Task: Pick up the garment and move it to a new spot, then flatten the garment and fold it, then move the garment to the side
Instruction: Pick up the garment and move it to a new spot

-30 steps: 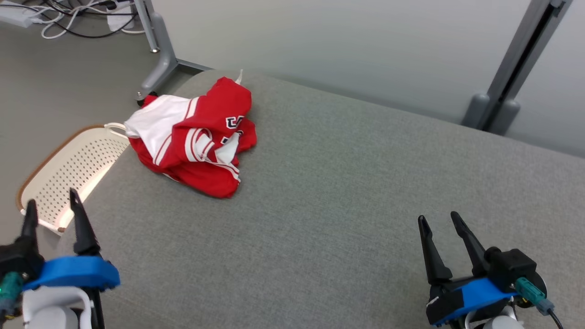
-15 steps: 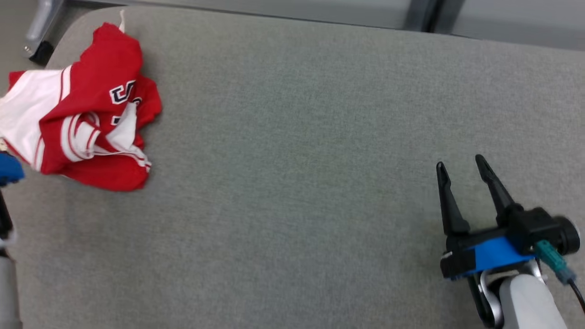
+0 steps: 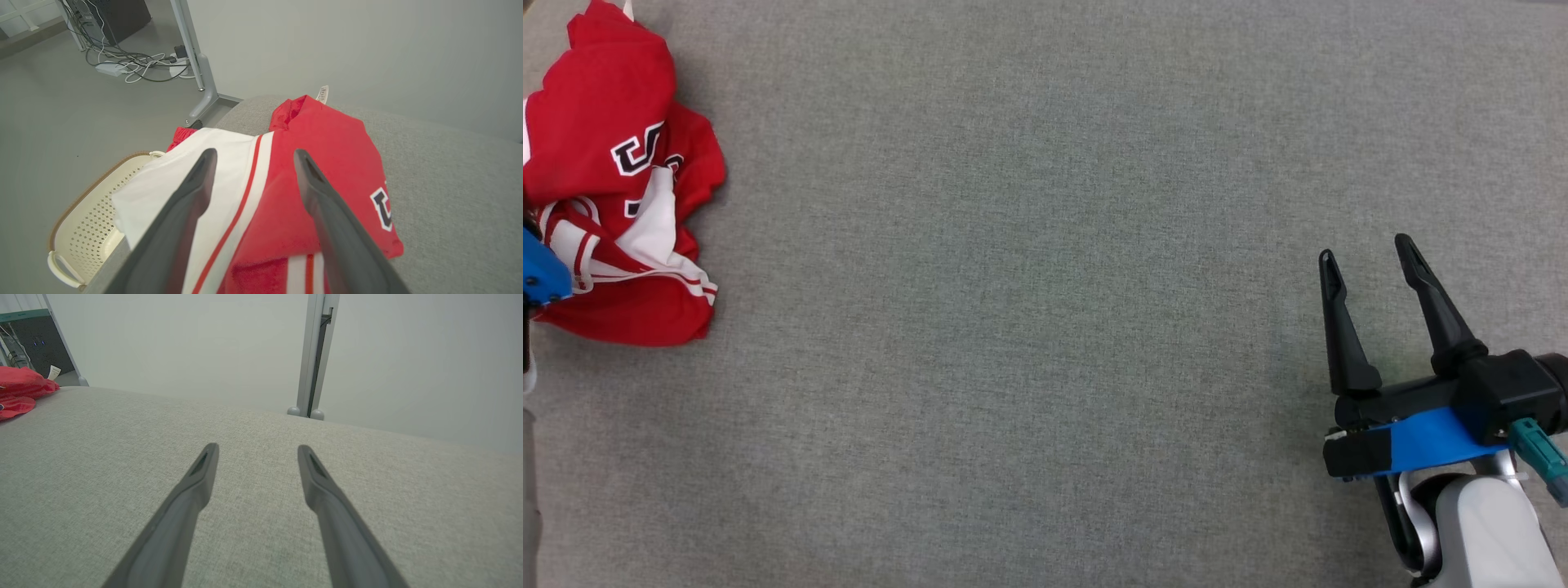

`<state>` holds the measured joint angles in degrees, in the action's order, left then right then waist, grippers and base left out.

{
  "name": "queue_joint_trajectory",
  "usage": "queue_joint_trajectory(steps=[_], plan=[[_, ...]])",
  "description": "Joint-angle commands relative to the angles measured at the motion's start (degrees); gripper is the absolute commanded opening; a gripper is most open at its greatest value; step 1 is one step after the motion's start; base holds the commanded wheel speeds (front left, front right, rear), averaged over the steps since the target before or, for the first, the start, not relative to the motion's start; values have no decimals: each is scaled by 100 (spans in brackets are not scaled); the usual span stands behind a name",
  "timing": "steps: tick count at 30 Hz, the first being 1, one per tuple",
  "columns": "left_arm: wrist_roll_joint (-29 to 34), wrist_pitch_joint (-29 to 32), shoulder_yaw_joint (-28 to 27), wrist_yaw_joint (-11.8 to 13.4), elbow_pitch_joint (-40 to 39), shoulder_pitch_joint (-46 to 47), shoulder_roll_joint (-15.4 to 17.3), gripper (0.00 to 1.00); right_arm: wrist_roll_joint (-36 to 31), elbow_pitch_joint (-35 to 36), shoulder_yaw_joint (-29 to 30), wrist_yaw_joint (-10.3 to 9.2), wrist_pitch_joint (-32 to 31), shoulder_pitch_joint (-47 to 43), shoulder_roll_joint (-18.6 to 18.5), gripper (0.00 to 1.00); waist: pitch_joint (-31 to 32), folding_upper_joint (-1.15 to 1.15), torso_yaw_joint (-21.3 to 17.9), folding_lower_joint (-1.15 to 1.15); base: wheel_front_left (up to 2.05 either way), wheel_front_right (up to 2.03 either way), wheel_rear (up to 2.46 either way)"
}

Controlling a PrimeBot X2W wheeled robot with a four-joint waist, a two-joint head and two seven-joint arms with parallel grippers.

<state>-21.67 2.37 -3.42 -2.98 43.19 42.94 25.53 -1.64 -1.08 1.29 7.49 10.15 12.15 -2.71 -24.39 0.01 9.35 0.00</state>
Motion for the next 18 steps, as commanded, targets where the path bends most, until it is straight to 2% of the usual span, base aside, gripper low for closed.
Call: queue_joint_trajectory(steps=[1, 7, 14, 15, 16, 18], plan=[[-40, 49, 46, -92, 127, 121, -14, 100, -27, 41, 13, 1, -31, 64, -33, 100, -9, -1, -3, 0, 0, 0, 0], [-161, 765, 470, -373, 899, 209, -173, 100, -5, 104, -5, 1, -63, 101, -33, 100, -43, -1, 22, 0, 0, 0, 0], [-355, 1290, 866, -459, 1483, 234, -362, 100, 55, 85, -88, 1, -84, 180, -33, 100, -50, -1, -25, 0, 0, 0, 0], [-366, 1279, 915, -463, 1517, 239, -367, 11, 68, 80, -103, 1, -80, 176, -33, 100, -44, -1, -38, 0, 0, 0, 0], [-394, 1197, 936, -466, 1514, 255, -368, 0, 82, 80, -108, 1, -74, 174, -33, 100, -38, -1, -46, 0, 0, 0, 0], [-396, 1004, 944, -468, 1508, 310, -293, 0, 110, 62, -120, 1, -62, 155, -33, 100, -6, -1, -64, 0, 0, 0, 0]])
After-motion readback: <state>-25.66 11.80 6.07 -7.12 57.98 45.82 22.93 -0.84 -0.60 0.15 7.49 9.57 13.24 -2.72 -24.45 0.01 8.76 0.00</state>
